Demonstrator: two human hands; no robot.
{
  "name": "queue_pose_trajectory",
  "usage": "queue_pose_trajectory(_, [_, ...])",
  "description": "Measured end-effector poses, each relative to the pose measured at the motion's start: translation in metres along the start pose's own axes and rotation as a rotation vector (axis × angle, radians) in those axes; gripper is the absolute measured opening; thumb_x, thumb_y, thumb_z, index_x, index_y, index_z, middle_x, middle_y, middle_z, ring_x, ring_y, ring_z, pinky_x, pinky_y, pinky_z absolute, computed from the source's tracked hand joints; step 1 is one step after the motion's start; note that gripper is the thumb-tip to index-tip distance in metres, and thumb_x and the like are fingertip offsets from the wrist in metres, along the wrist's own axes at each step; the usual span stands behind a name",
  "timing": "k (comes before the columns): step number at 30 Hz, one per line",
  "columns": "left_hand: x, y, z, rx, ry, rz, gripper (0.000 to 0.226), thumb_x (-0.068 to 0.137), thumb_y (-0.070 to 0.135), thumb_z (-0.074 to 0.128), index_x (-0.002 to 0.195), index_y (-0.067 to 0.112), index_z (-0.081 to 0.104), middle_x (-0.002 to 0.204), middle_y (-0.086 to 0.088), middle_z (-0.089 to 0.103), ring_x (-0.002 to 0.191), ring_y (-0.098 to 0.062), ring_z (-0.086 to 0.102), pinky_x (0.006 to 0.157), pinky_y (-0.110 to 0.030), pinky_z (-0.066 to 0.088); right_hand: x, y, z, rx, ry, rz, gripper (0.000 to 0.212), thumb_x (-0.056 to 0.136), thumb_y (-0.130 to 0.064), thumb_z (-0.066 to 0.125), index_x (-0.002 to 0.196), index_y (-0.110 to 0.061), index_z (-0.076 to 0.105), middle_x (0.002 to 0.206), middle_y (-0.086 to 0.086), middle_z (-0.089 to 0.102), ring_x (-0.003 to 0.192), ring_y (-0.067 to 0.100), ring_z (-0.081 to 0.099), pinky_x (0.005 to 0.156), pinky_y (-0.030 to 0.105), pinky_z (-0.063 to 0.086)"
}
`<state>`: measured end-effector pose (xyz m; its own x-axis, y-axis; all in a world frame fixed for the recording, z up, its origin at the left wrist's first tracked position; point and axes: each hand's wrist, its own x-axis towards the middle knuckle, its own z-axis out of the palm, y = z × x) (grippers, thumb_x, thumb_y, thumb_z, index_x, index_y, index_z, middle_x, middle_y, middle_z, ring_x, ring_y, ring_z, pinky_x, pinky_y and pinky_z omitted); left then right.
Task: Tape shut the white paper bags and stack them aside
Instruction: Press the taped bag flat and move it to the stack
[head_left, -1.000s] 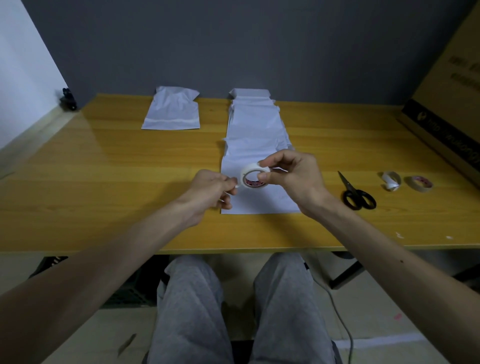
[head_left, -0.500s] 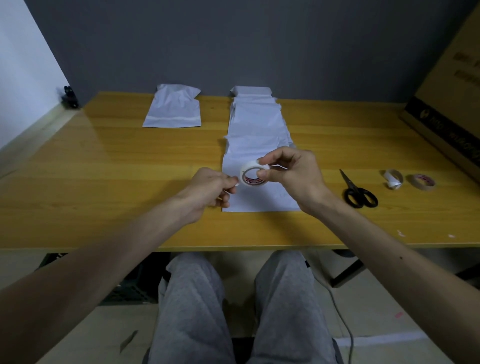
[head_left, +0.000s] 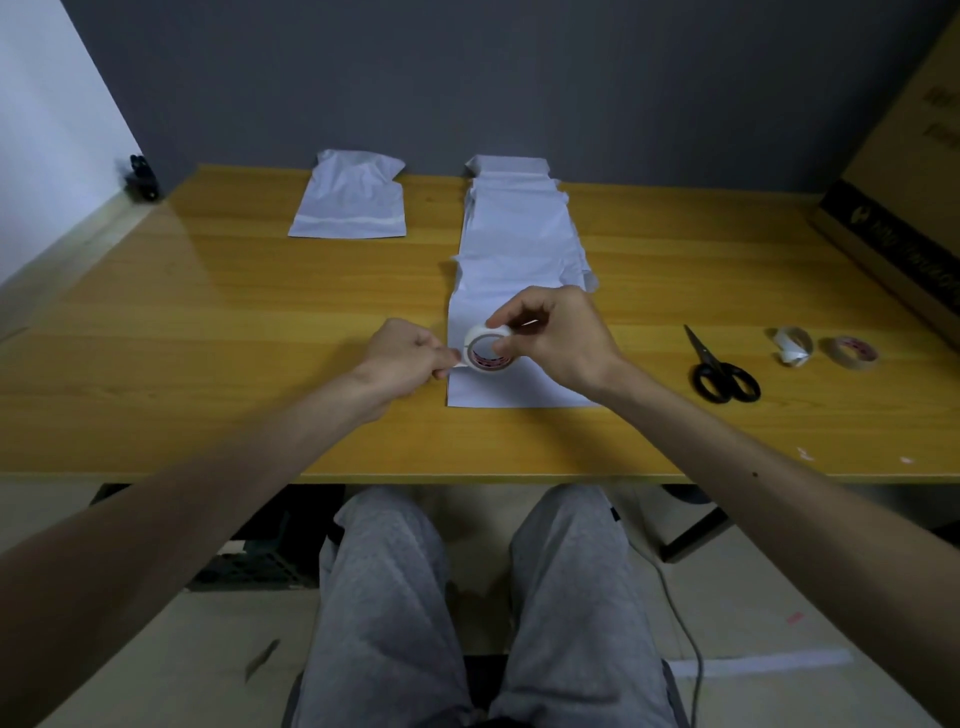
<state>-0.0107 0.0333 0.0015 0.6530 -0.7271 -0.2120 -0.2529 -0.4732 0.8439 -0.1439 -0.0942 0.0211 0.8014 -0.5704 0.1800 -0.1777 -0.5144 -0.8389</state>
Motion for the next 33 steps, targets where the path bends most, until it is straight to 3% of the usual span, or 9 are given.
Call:
queue_pose_trajectory(7, [0.001, -0.004, 0.005, 0.154, 0.083, 0.049, 0.015, 0.086, 0.019, 0.068, 0.077, 0.008, 0.070, 0.084, -0.005, 0.069, 0.081, -0.023, 0.061, 0.070, -0.032, 0.050, 0.004, 0.005, 0.008, -0.110, -0.001, -0.111, 0.014, 0.073, -0.001, 0.080, 0.085, -0.008, 0.075, 0.084, -0.002, 0.070, 0.076, 0.009, 0.066, 0.073, 0.017, 0.054])
queue_pose_trajectory(10, [-0.002, -0.005, 0.007, 0.194, 0.105, 0.093, 0.014, 0.088, 0.018, 0.066, 0.078, 0.009, 0.070, 0.068, 0.004, 0.060, 0.061, -0.010, 0.051, 0.045, -0.011, 0.036, 0.006, 0.008, 0.010, -0.133, 0.001, -0.126, 0.014, 0.074, 0.000, 0.079, 0.086, -0.006, 0.076, 0.087, 0.003, 0.072, 0.077, 0.011, 0.067, 0.073, 0.017, 0.054])
queue_pose_trajectory(14, [-0.002, -0.007, 0.008, 0.203, 0.126, 0.095, 0.022, 0.088, 0.020, 0.066, 0.066, 0.016, 0.063, 0.056, 0.011, 0.048, 0.052, -0.005, 0.042, 0.039, -0.010, 0.028, 0.007, 0.010, 0.010, -0.138, -0.010, -0.133, 0.014, 0.074, 0.000, 0.079, 0.086, -0.006, 0.076, 0.088, 0.004, 0.072, 0.079, 0.012, 0.067, 0.074, 0.017, 0.054])
queue_pose_trajectory(19, [-0.002, -0.008, 0.009, 0.261, 0.148, 0.091, 0.038, 0.088, 0.023, 0.067, 0.052, 0.023, 0.053, 0.052, 0.000, 0.045, 0.049, -0.007, 0.039, 0.047, -0.020, 0.028, 0.011, 0.011, 0.013, -0.181, -0.019, -0.151, 0.017, 0.074, 0.008, 0.075, 0.085, -0.006, 0.076, 0.088, 0.006, 0.072, 0.079, 0.014, 0.066, 0.074, 0.018, 0.053])
queue_pose_trajectory(23, [-0.004, -0.007, 0.009, 0.294, 0.152, 0.118, 0.040, 0.088, 0.023, 0.066, 0.052, 0.023, 0.050, 0.078, -0.001, 0.061, 0.056, -0.015, 0.048, 0.064, -0.033, 0.044, 0.012, 0.014, 0.014, -0.195, -0.026, -0.163, 0.018, 0.075, 0.008, 0.074, 0.084, -0.007, 0.076, 0.087, 0.006, 0.072, 0.080, 0.017, 0.066, 0.075, 0.023, 0.054])
queue_pose_trajectory(25, [-0.004, -0.007, 0.009, 0.308, 0.150, 0.118, 0.038, 0.088, 0.024, 0.066, 0.053, 0.023, 0.051, 0.065, -0.005, 0.056, 0.062, -0.024, 0.049, 0.064, -0.033, 0.043, 0.012, 0.015, 0.015, -0.195, -0.029, -0.162, 0.017, 0.075, 0.008, 0.074, 0.085, -0.006, 0.076, 0.088, 0.006, 0.071, 0.081, 0.017, 0.066, 0.075, 0.022, 0.053])
queue_pose_trajectory(27, [-0.002, -0.011, 0.010, 0.307, 0.157, 0.134, 0.040, 0.087, 0.026, 0.067, 0.052, 0.022, 0.049, 0.048, 0.004, 0.044, 0.053, -0.016, 0.041, 0.056, -0.025, 0.038, 0.013, 0.014, 0.016, -0.190, -0.034, -0.161, 0.016, 0.076, 0.007, 0.074, 0.085, -0.006, 0.076, 0.088, 0.006, 0.071, 0.082, 0.017, 0.066, 0.075, 0.023, 0.054])
queue_pose_trajectory(31, [0.005, -0.025, 0.013, 0.395, 0.202, 0.226, 0.038, 0.085, 0.030, 0.068, 0.055, 0.025, 0.045, 0.048, 0.012, 0.041, 0.073, -0.021, 0.042, 0.097, -0.039, 0.039, 0.012, 0.012, 0.019, -0.229, -0.062, -0.205, 0.014, 0.079, 0.005, 0.073, 0.086, -0.007, 0.075, 0.088, 0.006, 0.070, 0.082, 0.016, 0.064, 0.075, 0.025, 0.053])
queue_pose_trajectory(33, [0.006, -0.027, 0.016, 0.416, 0.221, 0.217, 0.034, 0.087, 0.031, 0.065, 0.060, 0.026, 0.046, 0.054, 0.011, 0.044, 0.088, -0.023, 0.043, 0.095, -0.037, 0.035, 0.013, 0.013, 0.020, -0.245, -0.066, -0.209, 0.014, 0.079, 0.003, 0.073, 0.087, -0.009, 0.075, 0.088, 0.004, 0.069, 0.082, 0.016, 0.064, 0.075, 0.027, 0.053])
